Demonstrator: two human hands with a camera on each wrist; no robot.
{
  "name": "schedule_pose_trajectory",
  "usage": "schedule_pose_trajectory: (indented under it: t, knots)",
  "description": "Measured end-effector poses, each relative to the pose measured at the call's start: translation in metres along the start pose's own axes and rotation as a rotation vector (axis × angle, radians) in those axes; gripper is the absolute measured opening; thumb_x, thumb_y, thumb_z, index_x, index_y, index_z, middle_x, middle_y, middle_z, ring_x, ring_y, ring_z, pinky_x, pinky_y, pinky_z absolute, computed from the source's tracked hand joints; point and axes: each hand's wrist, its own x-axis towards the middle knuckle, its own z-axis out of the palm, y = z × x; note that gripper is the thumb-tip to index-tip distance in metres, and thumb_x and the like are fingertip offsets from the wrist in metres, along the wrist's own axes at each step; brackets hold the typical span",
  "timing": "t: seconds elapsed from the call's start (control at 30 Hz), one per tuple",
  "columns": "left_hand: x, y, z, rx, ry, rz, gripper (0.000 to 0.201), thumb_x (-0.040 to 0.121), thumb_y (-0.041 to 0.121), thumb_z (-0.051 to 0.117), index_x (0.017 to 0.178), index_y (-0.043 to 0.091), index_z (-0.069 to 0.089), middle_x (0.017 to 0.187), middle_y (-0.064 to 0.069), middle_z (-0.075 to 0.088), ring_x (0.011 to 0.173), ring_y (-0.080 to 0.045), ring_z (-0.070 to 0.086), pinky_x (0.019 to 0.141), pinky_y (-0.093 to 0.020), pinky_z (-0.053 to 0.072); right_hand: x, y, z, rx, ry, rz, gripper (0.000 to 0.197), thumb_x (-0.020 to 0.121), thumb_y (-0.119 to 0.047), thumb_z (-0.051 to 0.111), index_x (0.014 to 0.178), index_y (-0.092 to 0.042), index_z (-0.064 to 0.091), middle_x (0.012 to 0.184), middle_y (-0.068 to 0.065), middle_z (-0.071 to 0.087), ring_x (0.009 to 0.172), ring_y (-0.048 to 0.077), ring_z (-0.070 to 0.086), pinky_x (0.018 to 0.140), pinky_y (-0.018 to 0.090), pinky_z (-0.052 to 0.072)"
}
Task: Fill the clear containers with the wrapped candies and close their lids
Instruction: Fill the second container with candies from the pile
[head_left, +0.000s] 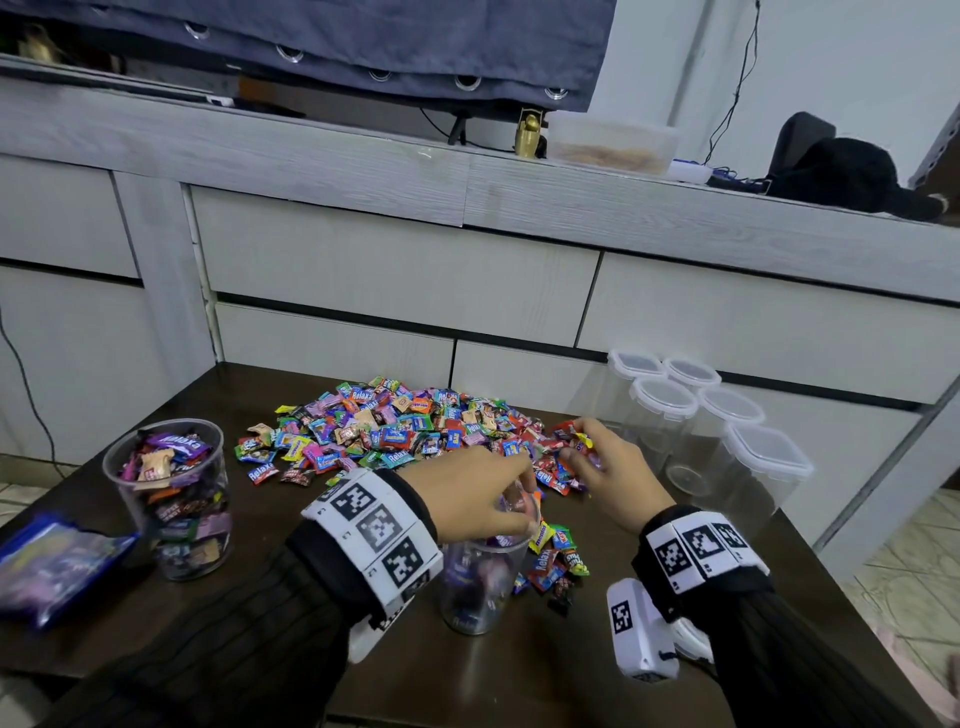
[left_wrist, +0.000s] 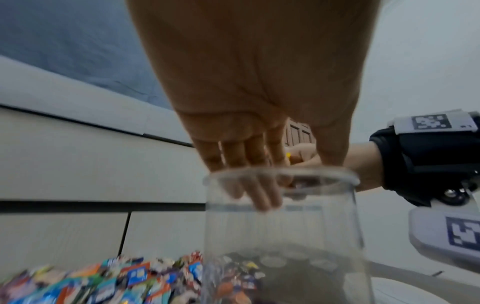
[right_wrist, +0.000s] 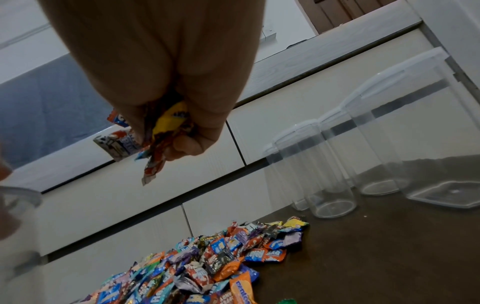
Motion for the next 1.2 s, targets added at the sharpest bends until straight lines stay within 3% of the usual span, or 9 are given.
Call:
schedule_pose_trajectory:
  t: [0.1, 0.23, 0.33, 0.43, 0.57, 0.67, 0.8, 0.97, 1.2]
  knots:
    - [-0.008, -0.005, 0.01, -0.106, 0.169, 0.067, 0.045, 0.084, 0.061, 0.062, 0.113, 0.027, 0.055, 0.112, 0.012, 0.056, 0.106, -0.004, 0.05, 0.094, -0.029, 0.044, 0.001, -0.006, -0.004, 0.027, 0.038, -0.02, 0.019, 0.096, -0.021, 0.053, 0.11, -0.008, 0.053, 0.099, 0.002, 0.063, 0.089, 0.016, 0.058, 0.067, 0.02, 0.035]
    - [-0.014, -0.018, 0.025, -0.287, 0.267, 0.007, 0.09, 0.056, 0.08, 0.062, 0.131, 0.039, 0.036, 0.13, 0.02, 0.036, 0.123, 0.001, 0.036, 0.102, -0.026, 0.034, -0.001, -0.022, -0.002, 0.139, 0.094, -0.063, 0.015, 0.096, -0.023, 0.053, 0.108, -0.015, 0.055, 0.091, -0.007, 0.065, 0.079, -0.003, 0.059, 0.063, 0.006, 0.039]
    - [-0.015, -0.029, 0.034, -0.506, 0.224, -0.029, 0.102, 0.046, 0.073, 0.075, 0.129, 0.056, 0.02, 0.138, 0.021, 0.033, 0.128, 0.003, 0.041, 0.107, -0.023, 0.036, -0.006, -0.038, 0.008, 0.217, 0.098, -0.111, 0.007, 0.096, -0.023, 0.053, 0.103, -0.019, 0.053, 0.089, -0.007, 0.064, 0.081, -0.002, 0.059, 0.068, 0.014, 0.044]
    - [-0.016, -0.036, 0.042, -0.634, 0.238, -0.03, 0.1, 0.043, 0.061, 0.083, 0.113, 0.072, 0.013, 0.133, 0.028, 0.037, 0.115, 0.017, 0.049, 0.093, -0.006, 0.04, -0.011, -0.05, 0.019, 0.239, 0.09, -0.157, 0.011, 0.096, -0.021, 0.052, 0.106, -0.016, 0.054, 0.098, -0.003, 0.064, 0.092, 0.008, 0.059, 0.078, 0.025, 0.046]
    - [-0.014, -0.043, 0.051, -0.731, 0.318, -0.036, 0.102, 0.042, 0.053, 0.087, 0.117, 0.052, 0.018, 0.131, 0.019, 0.039, 0.112, 0.012, 0.055, 0.094, -0.009, 0.044, -0.015, -0.056, 0.026, 0.197, 0.053, -0.219, 0.017, 0.097, -0.019, 0.052, 0.112, -0.012, 0.055, 0.106, 0.0, 0.062, 0.099, 0.011, 0.056, 0.082, 0.021, 0.043]
    - [-0.013, -0.046, 0.054, -0.72, 0.335, -0.031, 0.115, 0.043, 0.052, 0.09, 0.126, 0.057, 0.009, 0.134, 0.023, 0.029, 0.112, 0.032, 0.036, 0.094, 0.0, 0.034, -0.016, -0.055, 0.029, 0.105, -0.025, -0.282, 0.02, 0.096, -0.018, 0.052, 0.114, -0.011, 0.055, 0.108, 0.001, 0.059, 0.101, 0.011, 0.054, 0.086, 0.023, 0.042]
    - [-0.014, -0.044, 0.051, -0.669, 0.333, -0.056, 0.125, 0.044, 0.057, 0.087, 0.145, 0.046, 0.013, 0.147, 0.01, 0.031, 0.139, -0.004, 0.031, 0.115, -0.032, 0.033, -0.017, -0.053, 0.034, -0.023, -0.12, -0.347, 0.024, 0.095, -0.015, 0.054, 0.118, -0.01, 0.053, 0.112, 0.004, 0.057, 0.103, 0.016, 0.053, 0.089, 0.026, 0.04]
    - [-0.015, -0.039, 0.051, -0.637, 0.368, -0.045, 0.106, 0.048, 0.05, 0.088, 0.139, 0.035, 0.035, 0.135, 0.016, 0.048, 0.128, -0.002, 0.047, 0.107, -0.022, 0.039, -0.015, -0.054, 0.036, -0.127, -0.211, -0.383, 0.025, 0.093, -0.016, 0.054, 0.117, -0.01, 0.054, 0.115, 0.007, 0.057, 0.107, 0.021, 0.053, 0.092, 0.033, 0.041]
    - [-0.015, -0.04, 0.051, -0.671, 0.368, -0.038, 0.117, 0.05, 0.056, 0.085, 0.146, 0.044, 0.019, 0.15, 0.006, 0.037, 0.139, -0.012, 0.036, 0.113, -0.042, 0.036, -0.012, -0.06, 0.031, -0.135, -0.277, -0.384, 0.028, 0.087, -0.025, 0.066, 0.111, -0.012, 0.058, 0.107, 0.007, 0.06, 0.074, 0.008, 0.041, 0.072, 0.024, 0.035]
